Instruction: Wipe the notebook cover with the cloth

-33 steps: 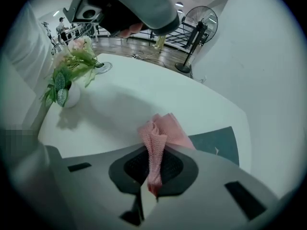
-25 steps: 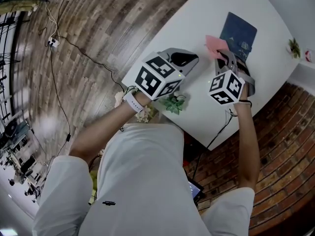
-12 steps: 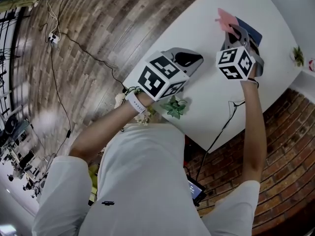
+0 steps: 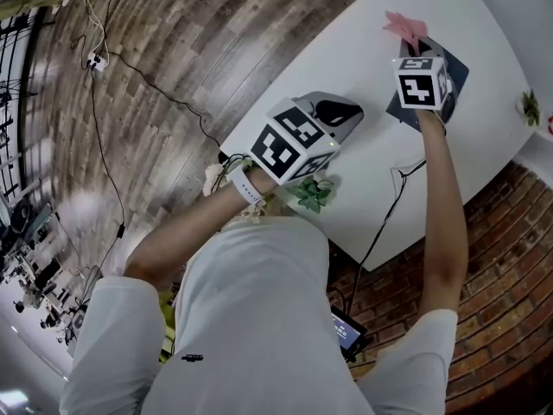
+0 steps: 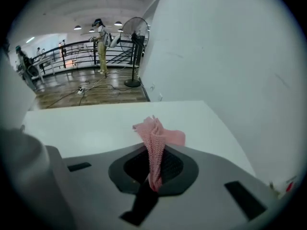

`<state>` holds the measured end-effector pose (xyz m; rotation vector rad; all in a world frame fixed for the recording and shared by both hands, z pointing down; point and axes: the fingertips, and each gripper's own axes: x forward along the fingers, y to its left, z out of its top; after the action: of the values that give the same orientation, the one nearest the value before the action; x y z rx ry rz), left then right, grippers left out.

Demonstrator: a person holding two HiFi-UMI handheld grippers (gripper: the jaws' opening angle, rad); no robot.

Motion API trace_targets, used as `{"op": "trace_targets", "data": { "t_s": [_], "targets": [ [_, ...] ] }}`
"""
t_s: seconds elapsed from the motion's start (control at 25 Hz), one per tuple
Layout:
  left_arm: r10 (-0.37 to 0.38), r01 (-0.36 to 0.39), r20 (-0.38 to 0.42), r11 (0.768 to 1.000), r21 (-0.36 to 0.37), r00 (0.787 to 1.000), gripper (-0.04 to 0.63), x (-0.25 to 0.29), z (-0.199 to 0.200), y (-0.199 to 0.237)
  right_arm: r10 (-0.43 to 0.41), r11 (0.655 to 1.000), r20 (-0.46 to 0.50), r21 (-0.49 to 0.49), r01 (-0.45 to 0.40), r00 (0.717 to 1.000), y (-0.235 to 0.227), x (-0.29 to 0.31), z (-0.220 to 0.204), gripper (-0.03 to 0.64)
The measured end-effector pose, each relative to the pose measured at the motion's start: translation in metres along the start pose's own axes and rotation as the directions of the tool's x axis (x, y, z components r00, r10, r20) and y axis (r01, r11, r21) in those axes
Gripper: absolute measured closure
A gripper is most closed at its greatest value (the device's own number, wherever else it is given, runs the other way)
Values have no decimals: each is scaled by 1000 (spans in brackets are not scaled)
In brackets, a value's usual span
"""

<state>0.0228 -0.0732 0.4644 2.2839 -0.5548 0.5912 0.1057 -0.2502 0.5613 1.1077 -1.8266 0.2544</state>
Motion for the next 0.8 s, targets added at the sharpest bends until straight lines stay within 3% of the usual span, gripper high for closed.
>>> {"op": "trace_targets", "data": {
  "t_s": [0.12,0.2,0.48,0.8],
  "targets": [
    [-5,5,-2,1000,-1,1000,575,1,-2,0,34,990,-26,136,-30,999,0,1,-15,600],
    [-7,7,-3,1000,0,1000,575,2,-1,-1,33,984,-33,177,-27,999,-1,-2,-18,600],
    [-4,4,1,1000,-2,1000,576,2,2,0,32,966,-65,257,-15,997,3,-6,-23,600],
    [-14,14,-4,1000,-1,1000,575,2,-3,-6,77,969,-69,240,-58,995,28,-18,-41,600]
  ]
}}
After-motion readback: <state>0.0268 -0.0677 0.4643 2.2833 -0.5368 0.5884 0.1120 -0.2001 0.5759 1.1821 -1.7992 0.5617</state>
